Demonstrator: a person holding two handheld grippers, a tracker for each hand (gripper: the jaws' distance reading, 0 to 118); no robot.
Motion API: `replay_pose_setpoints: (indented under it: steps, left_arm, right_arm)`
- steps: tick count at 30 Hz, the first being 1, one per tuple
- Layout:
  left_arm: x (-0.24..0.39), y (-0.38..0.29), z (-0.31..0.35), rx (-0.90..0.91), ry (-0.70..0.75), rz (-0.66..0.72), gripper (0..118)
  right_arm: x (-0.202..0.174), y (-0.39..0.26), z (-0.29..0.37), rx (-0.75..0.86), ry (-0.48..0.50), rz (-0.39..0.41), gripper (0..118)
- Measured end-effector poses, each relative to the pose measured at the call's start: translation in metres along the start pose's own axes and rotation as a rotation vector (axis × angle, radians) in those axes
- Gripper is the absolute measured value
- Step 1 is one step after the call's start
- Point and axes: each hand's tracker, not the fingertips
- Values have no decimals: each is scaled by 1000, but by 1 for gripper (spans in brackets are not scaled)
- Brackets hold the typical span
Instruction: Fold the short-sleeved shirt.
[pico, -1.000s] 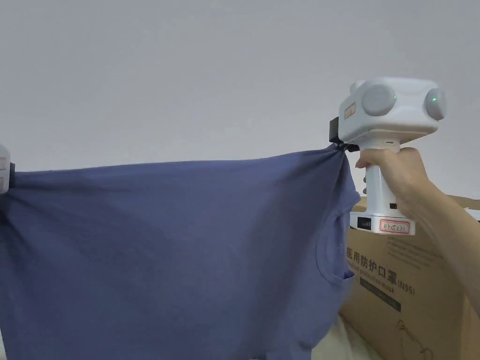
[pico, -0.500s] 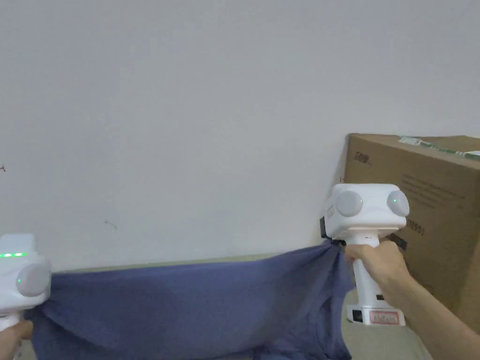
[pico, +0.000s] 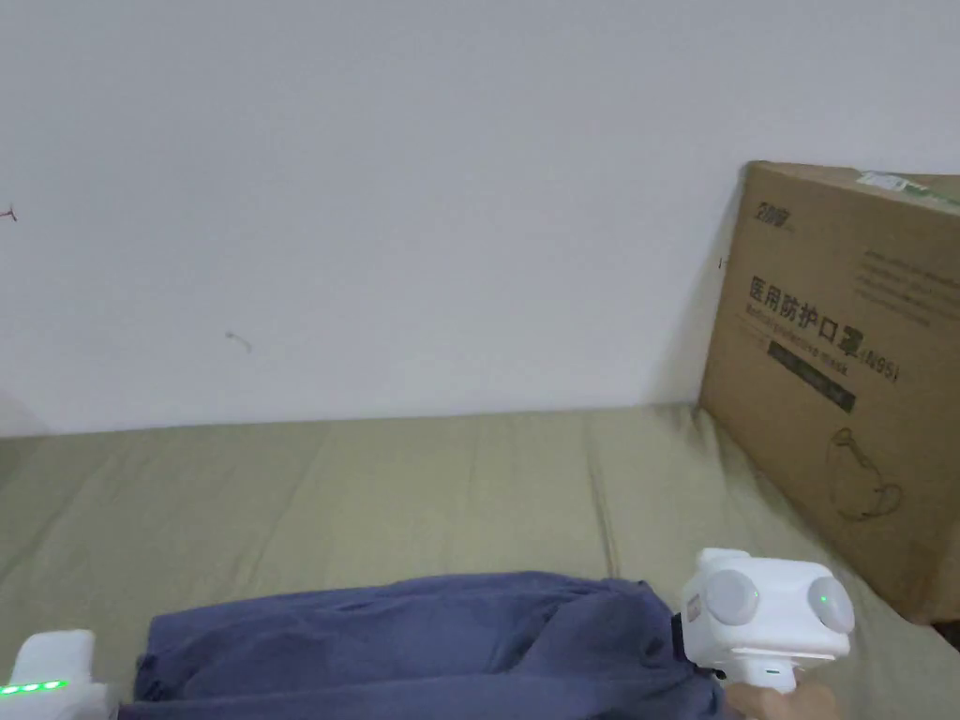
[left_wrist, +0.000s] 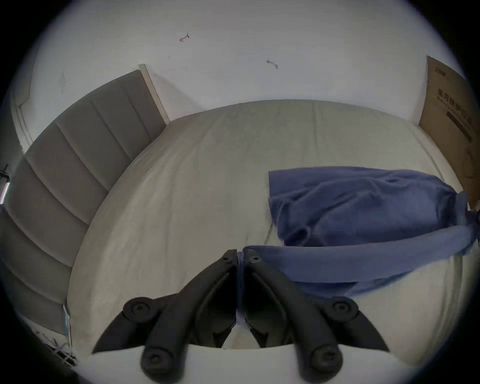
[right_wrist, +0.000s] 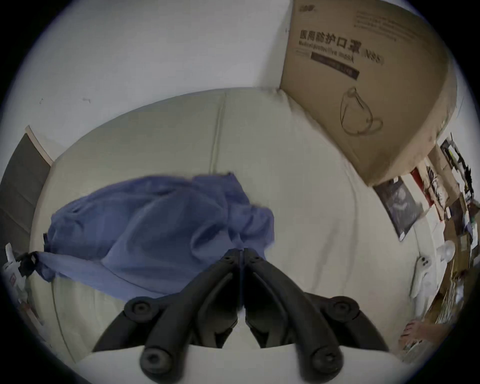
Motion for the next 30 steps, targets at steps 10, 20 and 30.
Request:
replay_pose_setpoints:
  steps: [10,20,30]
  left_arm:
    - [-43,-140,131,47,-36,-54,3]
    - [-87,-286,237,-17,-29,-20,3]
    - [-92,-324,269,-8,-64,-16,4]
  right_arm:
    - [48,-174,97,-12,24,25,2]
    - [84,-339,185,-67,59,-49,2]
    - [92,-383,204,-50,40,-34,2]
